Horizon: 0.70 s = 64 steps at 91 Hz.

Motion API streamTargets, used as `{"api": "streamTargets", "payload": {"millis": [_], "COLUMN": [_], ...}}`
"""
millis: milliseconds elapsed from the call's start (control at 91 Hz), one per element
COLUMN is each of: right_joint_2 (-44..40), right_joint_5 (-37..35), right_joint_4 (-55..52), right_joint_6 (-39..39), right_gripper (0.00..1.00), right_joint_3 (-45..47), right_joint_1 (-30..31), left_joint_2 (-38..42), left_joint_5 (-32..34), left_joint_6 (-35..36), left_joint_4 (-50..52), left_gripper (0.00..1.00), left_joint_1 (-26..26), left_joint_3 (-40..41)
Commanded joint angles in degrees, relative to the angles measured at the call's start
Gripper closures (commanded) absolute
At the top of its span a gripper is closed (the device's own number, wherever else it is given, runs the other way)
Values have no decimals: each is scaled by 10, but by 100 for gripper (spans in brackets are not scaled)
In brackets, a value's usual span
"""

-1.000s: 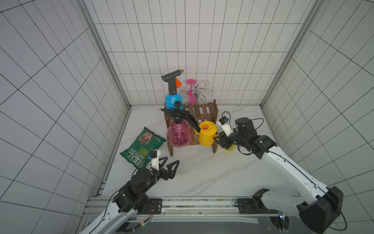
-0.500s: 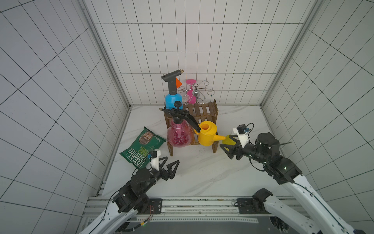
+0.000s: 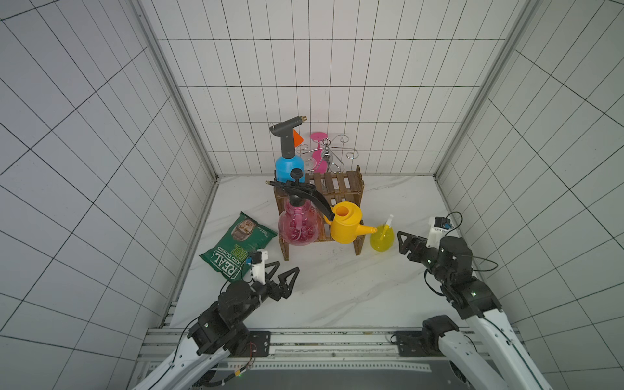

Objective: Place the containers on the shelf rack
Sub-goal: 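Pick up a container from the center of the board.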

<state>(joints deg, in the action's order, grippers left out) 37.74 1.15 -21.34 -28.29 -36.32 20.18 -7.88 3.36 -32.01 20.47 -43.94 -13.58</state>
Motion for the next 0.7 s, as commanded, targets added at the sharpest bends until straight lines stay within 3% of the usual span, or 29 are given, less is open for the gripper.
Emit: {"api": "streamTargets", "payload": {"millis": [0,297,539,693], "right_joint_2": [76,228,307,347], "right_joint_5": [-25,-177,-193,-168], "right_joint_4": [-37,-104,-117,-123], "right_joint_6": [-50,-83,-78,-60], "right_gripper": [15,11,21,27], "right_joint_3": [-58,-186,-239,-261], "right_joint_1": [-5,58,74,79], "left_joint_2": [6,8,8,9], "left_joint_5": [-3,-2,-3,-4], "left_joint_6": [5,5,5,5], "left_joint_4": [-4,-3,-3,-3], "left_gripper": [5,5,5,5], "left_joint_1": [-3,-3,-3,-4], "left_joint_3": [1,1,1,1]}}
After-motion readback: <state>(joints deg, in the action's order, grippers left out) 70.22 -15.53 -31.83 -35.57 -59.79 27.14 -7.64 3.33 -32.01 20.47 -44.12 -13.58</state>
